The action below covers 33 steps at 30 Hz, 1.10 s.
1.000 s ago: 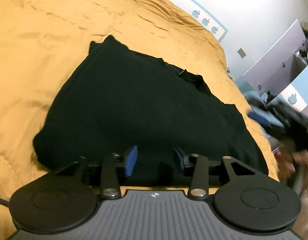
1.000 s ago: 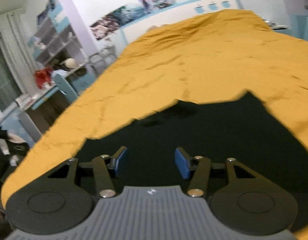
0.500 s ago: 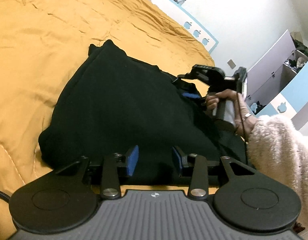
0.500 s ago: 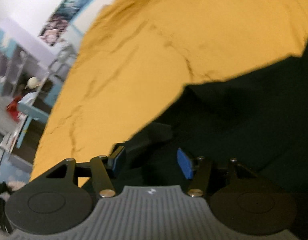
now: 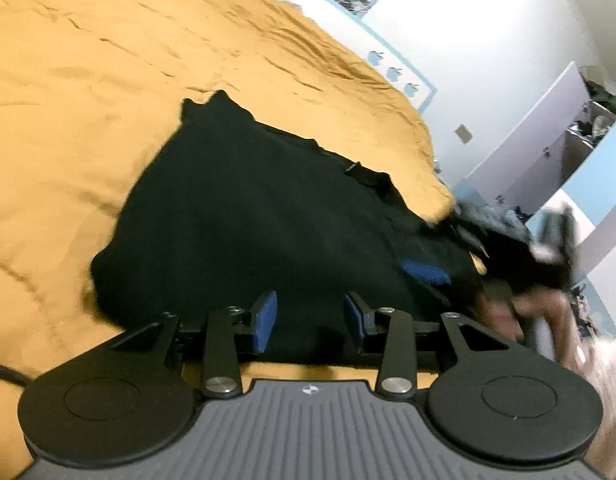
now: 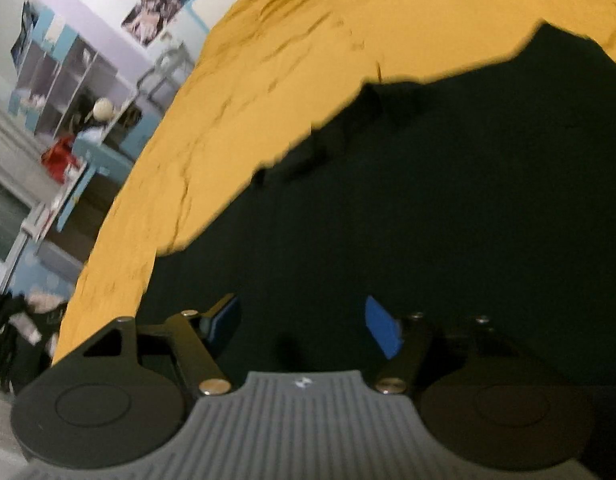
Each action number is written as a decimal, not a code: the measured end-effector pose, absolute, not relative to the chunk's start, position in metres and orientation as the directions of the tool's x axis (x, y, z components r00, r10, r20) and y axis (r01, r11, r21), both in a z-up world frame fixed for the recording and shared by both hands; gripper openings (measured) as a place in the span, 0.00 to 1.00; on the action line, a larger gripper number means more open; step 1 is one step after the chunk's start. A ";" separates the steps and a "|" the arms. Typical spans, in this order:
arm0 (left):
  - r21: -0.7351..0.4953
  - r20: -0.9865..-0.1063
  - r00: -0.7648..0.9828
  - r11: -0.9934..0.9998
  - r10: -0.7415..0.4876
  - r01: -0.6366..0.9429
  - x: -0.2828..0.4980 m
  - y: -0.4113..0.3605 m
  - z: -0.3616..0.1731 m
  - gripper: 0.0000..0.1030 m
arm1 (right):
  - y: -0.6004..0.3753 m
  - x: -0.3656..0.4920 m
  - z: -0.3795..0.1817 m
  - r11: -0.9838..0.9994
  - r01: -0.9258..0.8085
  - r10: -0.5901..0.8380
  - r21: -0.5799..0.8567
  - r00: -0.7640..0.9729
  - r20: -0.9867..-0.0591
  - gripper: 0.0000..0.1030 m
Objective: Fold small clothes
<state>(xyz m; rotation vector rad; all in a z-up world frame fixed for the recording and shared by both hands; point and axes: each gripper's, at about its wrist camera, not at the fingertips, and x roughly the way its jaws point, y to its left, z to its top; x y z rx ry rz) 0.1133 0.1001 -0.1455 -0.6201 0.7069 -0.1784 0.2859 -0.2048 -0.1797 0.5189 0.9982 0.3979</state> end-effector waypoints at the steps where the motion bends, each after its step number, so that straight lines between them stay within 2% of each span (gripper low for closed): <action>1: -0.590 -0.557 0.755 0.804 -0.346 -0.067 0.110 0.101 -0.142 0.46 | -0.207 0.271 -0.176 0.812 -0.104 0.545 0.575 0.491 -0.680 0.64; 5: -0.613 -0.563 0.762 0.780 -0.320 -0.125 0.092 0.110 -0.130 0.48 | -0.212 0.221 -0.157 0.836 -0.170 0.531 0.521 0.490 -0.692 0.64; 8: -0.616 -0.564 0.768 0.773 -0.302 -0.149 0.080 0.119 -0.122 0.49 | -0.215 0.192 -0.157 0.842 -0.151 0.525 0.519 0.452 -0.721 0.64; 9: -0.609 -0.565 0.773 0.778 -0.289 -0.155 0.078 0.122 -0.119 0.53 | -0.217 0.185 -0.160 0.840 -0.140 0.527 0.524 0.443 -0.726 0.64; 13: -0.600 -0.574 0.784 0.773 -0.237 -0.206 0.078 0.141 -0.118 0.54 | -0.223 0.164 -0.170 0.838 -0.146 0.524 0.525 0.482 -0.702 0.63; 14: -0.627 -0.572 0.780 0.748 -0.252 -0.219 0.081 0.148 -0.123 0.53 | -0.224 0.159 -0.172 0.836 -0.141 0.524 0.530 0.493 -0.695 0.63; 16: -0.665 -0.576 0.772 0.704 -0.269 -0.250 0.083 0.156 -0.132 0.43 | -0.222 0.153 -0.173 0.843 -0.165 0.517 0.511 0.510 -0.688 0.63; 18: -0.675 -0.576 0.770 0.691 -0.275 -0.258 0.081 0.158 -0.130 0.43 | -0.219 0.149 -0.170 0.858 -0.185 0.499 0.478 0.521 -0.693 0.63; 20: -0.664 -0.574 0.771 0.707 -0.275 -0.243 0.077 0.160 -0.118 0.49 | -0.210 0.147 -0.159 0.870 -0.243 0.490 0.429 0.520 -0.699 0.67; 22: -0.635 -0.575 0.781 0.735 -0.244 -0.237 0.070 0.163 -0.104 0.60 | -0.190 0.138 -0.142 0.867 -0.365 0.492 0.340 0.519 -0.699 0.69; 26: -0.618 -0.575 0.786 0.750 -0.226 -0.236 0.060 0.179 -0.090 0.61 | -0.137 0.106 -0.120 0.811 -0.568 0.503 0.142 0.553 -0.664 0.68; 28: -0.613 -0.587 0.777 0.752 -0.227 -0.243 0.061 0.189 -0.087 0.61 | -0.108 0.097 -0.122 0.762 -0.638 0.537 0.112 0.525 -0.661 0.68; 31: -0.571 -0.621 0.760 0.775 -0.191 -0.271 0.067 0.202 -0.084 0.60 | -0.071 0.095 -0.133 0.688 -0.712 0.593 0.140 0.441 -0.674 0.67; 33: -0.565 -0.620 0.761 0.781 -0.190 -0.266 0.075 0.212 -0.083 0.60 | -0.049 0.092 -0.138 0.686 -0.724 0.566 0.074 0.467 -0.679 0.67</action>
